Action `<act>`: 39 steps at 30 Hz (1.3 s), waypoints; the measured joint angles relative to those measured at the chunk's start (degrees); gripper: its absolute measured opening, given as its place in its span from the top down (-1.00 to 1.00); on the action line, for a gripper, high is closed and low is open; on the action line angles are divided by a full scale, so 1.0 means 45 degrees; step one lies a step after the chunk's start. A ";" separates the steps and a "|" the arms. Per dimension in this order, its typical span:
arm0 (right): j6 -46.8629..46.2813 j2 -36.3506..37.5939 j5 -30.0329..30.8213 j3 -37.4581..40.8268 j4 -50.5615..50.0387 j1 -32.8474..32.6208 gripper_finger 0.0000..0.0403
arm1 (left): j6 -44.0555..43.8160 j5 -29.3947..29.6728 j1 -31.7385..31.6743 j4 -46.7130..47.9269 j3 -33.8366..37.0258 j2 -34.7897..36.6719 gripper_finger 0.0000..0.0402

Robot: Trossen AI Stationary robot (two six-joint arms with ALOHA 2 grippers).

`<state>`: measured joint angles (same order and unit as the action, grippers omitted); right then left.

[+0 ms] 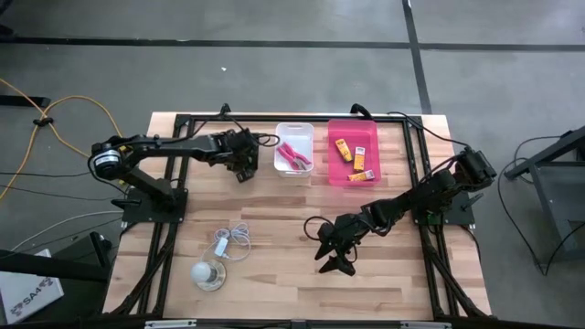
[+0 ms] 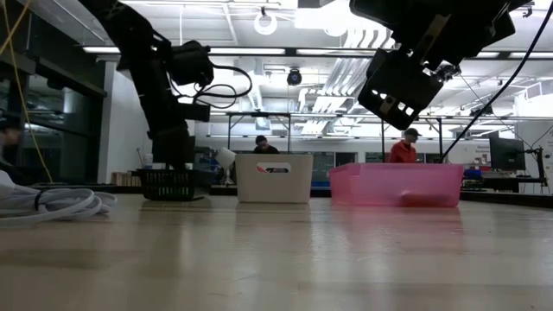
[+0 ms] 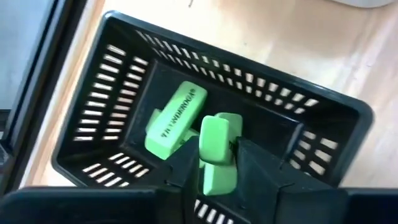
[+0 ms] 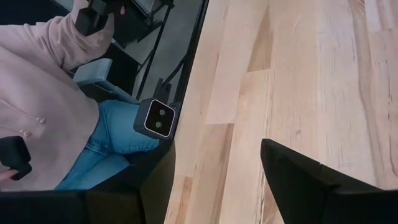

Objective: Pick & Place School Supplies
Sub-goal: Put the eraser into the black bin, then return to Home Position

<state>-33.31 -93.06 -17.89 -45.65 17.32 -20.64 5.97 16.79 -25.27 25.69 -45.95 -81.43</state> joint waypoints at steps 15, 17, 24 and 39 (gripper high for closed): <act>0.0007 0.0000 -0.0005 0.0000 0.0000 0.0000 -0.12 | 0.0853 0.1365 -0.0312 -0.0703 0.0000 0.0000 0.07; 0.0012 0.0000 -0.0005 0.0000 0.0000 0.0000 -0.12 | 0.0966 0.1411 -0.0311 -0.0839 0.0000 0.0001 0.06; 0.0040 0.0000 0.0286 0.0000 -0.0005 0.0000 -0.12 | 0.0996 0.1793 0.0405 -0.0891 -0.0002 0.0181 0.05; 0.0122 0.0000 0.1001 0.0000 0.0005 0.0039 -0.12 | 0.0003 0.2450 0.4349 -0.0941 -0.1107 0.3725 0.05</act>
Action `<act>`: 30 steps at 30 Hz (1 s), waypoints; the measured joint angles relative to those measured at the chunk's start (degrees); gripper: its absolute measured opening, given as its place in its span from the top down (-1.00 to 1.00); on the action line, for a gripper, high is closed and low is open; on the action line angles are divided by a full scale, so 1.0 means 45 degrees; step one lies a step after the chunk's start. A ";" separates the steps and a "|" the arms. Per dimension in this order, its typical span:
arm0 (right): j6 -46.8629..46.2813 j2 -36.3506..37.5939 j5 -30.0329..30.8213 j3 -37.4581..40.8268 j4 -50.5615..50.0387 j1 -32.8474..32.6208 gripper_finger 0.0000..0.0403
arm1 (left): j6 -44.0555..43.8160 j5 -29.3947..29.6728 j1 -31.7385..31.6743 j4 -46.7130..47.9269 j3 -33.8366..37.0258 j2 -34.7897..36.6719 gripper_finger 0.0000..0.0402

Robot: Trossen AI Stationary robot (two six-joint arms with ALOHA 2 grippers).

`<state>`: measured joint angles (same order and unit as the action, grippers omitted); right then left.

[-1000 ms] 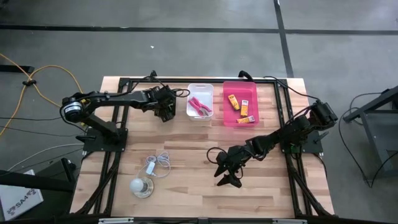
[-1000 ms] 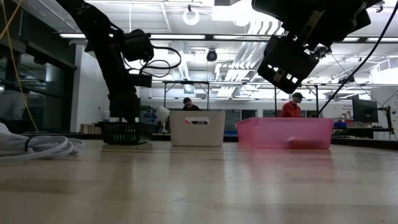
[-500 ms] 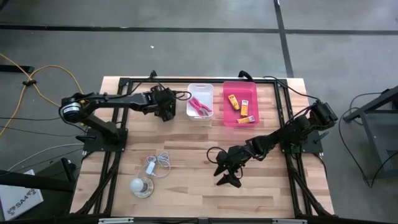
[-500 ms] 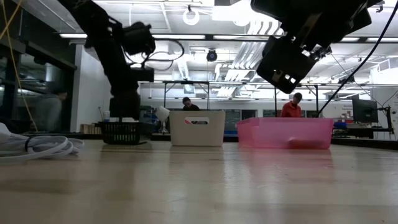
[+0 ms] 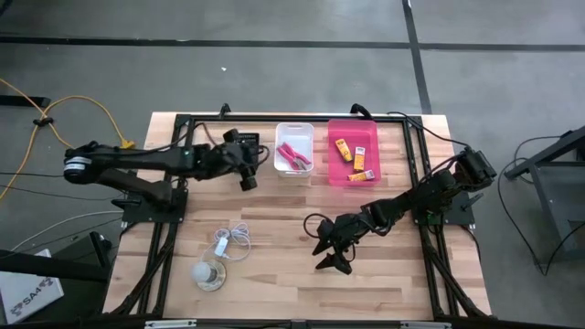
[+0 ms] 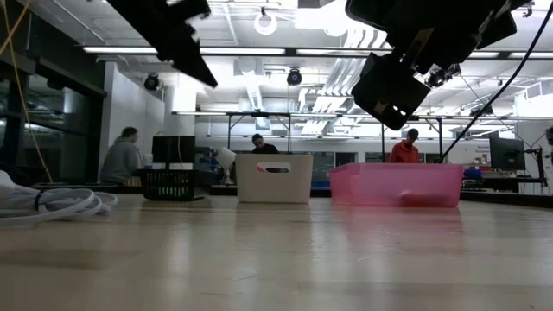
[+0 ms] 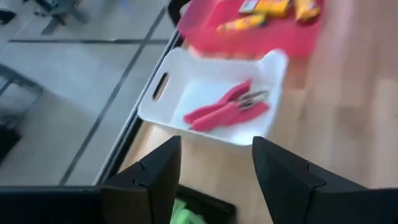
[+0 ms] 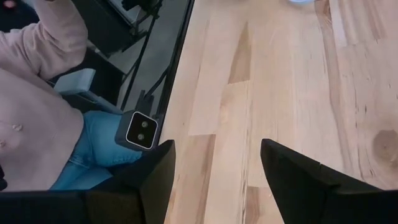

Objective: Pick & Place School Supplies
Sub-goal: Return to Home Position

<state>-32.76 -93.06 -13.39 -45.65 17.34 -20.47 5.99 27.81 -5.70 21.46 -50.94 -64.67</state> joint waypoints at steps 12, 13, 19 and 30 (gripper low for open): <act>0.0724 0.0000 0.0670 0.0000 0.0010 0.0025 -0.12 | -0.2375 -0.0068 0.1757 0.0290 0.0000 0.0518 0.05; 0.0615 0.0000 0.0661 0.0000 0.0023 0.0052 -0.12 | -0.2726 -0.0073 0.1896 0.0303 0.0000 0.0515 0.05; 0.0683 0.0006 0.0516 0.0015 0.2055 0.0413 -0.12 | -0.4336 -0.0132 0.2531 0.0182 0.0000 0.0512 0.05; 0.1065 0.2204 -0.1443 0.3701 0.7521 0.2480 -0.12 | -0.4983 -0.1623 0.3596 0.2172 0.0039 0.1440 0.05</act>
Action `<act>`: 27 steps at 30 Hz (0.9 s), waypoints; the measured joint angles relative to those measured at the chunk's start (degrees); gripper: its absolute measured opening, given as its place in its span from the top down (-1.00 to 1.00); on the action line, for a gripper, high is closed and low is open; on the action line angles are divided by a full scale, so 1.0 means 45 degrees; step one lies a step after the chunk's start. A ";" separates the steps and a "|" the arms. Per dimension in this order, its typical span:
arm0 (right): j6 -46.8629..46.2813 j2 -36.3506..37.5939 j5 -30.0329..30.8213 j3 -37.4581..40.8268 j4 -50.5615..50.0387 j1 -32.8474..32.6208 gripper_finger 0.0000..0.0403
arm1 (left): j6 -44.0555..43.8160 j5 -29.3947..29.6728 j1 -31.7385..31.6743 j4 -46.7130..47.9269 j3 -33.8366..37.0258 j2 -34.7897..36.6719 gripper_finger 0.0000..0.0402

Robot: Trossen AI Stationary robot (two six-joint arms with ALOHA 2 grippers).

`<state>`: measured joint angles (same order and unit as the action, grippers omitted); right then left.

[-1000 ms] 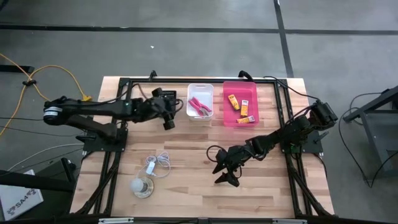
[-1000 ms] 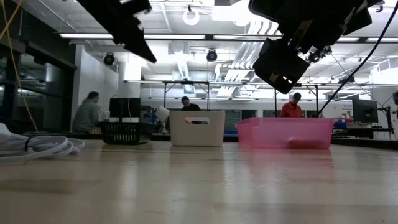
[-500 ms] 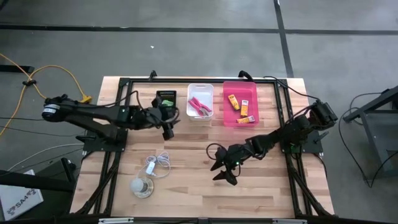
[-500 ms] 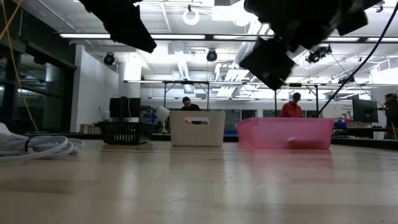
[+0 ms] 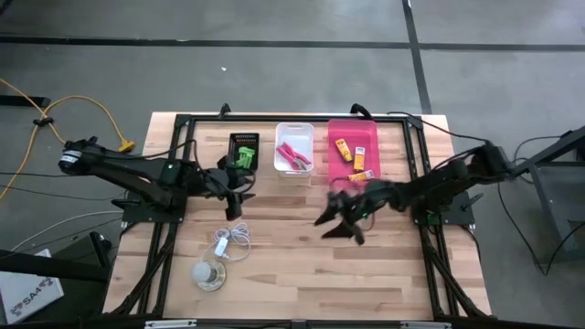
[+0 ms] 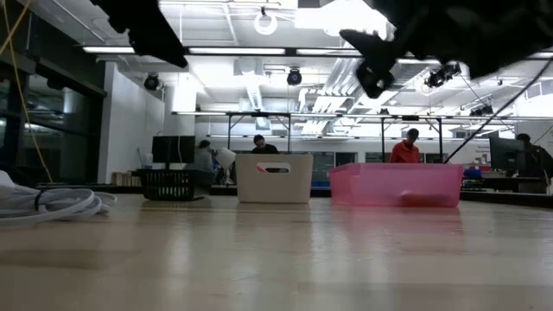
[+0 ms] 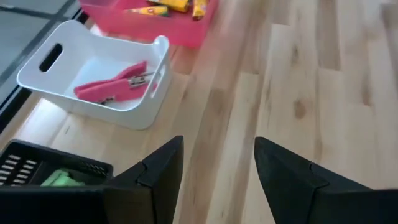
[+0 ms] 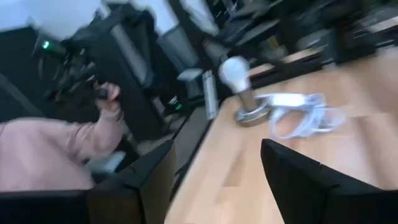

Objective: Pick & Place School Supplies
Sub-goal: Return to Home Position

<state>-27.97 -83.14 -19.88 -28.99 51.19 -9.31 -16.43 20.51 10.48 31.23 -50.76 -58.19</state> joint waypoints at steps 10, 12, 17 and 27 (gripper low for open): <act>-0.0198 0.3648 0.2000 0.4536 0.2308 0.1011 -0.12 | -0.0634 0.0859 0.1206 0.0190 0.0688 0.1105 0.05; -0.0197 0.4268 0.2049 0.4849 0.2219 0.1031 -0.12 | -0.0937 0.1059 0.1372 0.0188 0.0892 0.1196 0.05; -0.0211 0.5775 0.2063 0.5401 0.1127 0.1032 -0.12 | -0.1310 0.1157 0.1742 0.0146 0.1264 0.1255 0.05; -0.0529 0.8622 0.1797 0.5853 -0.1814 0.1663 -0.12 | -0.1795 0.1769 0.2448 0.0154 0.1647 0.1256 0.05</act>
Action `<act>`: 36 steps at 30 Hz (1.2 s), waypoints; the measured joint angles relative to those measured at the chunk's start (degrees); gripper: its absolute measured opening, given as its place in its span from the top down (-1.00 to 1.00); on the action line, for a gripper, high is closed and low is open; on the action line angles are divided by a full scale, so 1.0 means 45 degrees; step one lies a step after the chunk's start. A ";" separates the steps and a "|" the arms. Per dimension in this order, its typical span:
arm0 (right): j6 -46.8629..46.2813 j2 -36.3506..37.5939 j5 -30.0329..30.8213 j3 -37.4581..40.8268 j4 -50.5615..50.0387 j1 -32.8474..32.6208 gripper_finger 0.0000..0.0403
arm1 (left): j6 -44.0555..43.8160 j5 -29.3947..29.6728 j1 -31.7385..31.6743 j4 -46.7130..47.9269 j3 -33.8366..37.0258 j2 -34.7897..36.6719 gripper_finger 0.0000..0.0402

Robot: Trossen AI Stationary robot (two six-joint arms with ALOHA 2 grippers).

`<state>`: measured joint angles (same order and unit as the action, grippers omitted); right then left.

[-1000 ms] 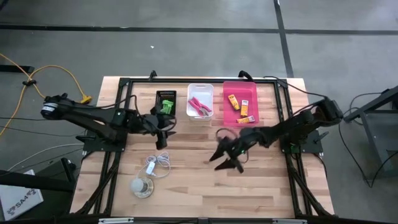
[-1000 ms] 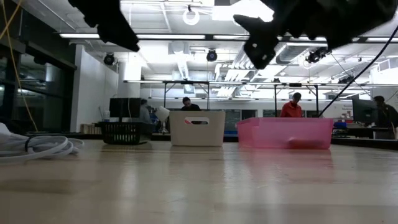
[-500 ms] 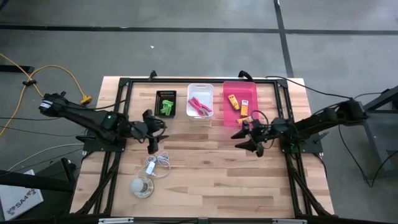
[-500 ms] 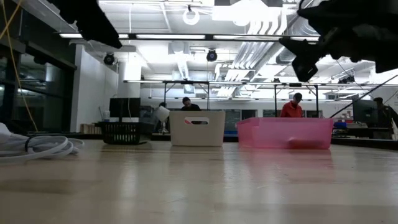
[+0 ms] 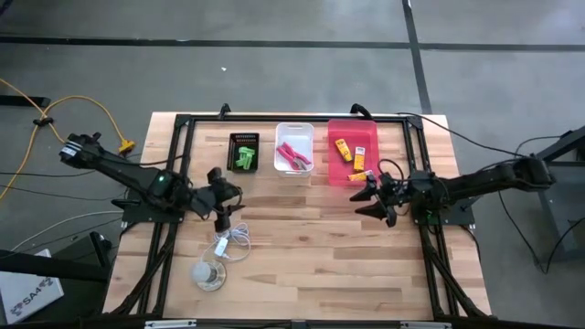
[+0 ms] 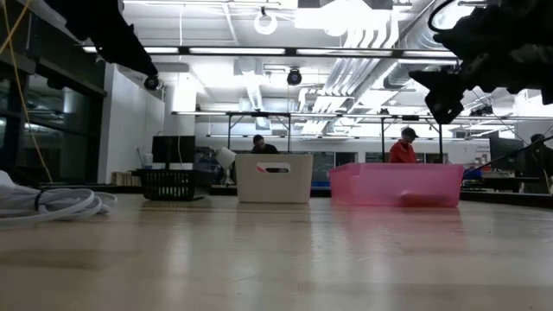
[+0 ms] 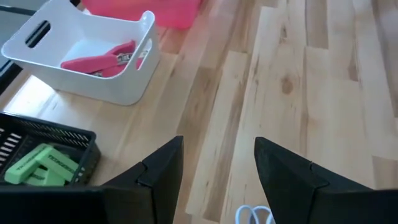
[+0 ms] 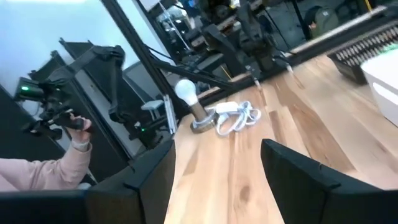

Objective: Pick & Place School Supplies
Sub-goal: Return to Home Position

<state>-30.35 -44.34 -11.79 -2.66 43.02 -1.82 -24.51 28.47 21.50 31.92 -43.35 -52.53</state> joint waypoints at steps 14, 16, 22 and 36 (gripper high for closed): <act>-0.0198 0.2518 0.0121 0.0000 -0.4379 0.0437 -0.12 | -0.0334 0.0517 0.0874 0.0102 0.0000 -0.0005 0.05; -0.0306 0.2806 0.0434 0.0000 -0.4936 0.0442 -0.12 | -0.0433 0.0826 0.0990 0.0107 0.0000 -0.0005 0.05; -0.0306 0.3562 0.0620 0.0000 -0.6379 0.0437 -0.12 | -0.0545 0.1047 0.1222 0.0113 0.0000 -0.0005 0.05; -0.0641 0.5895 0.0998 -0.0004 -1.0254 0.0437 -0.12 | -0.0612 0.1044 0.1350 0.0146 0.0000 -0.0005 0.05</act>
<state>-33.23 -17.81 -7.30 -2.67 -3.12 0.14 -27.27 33.17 27.57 32.58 -43.35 -52.56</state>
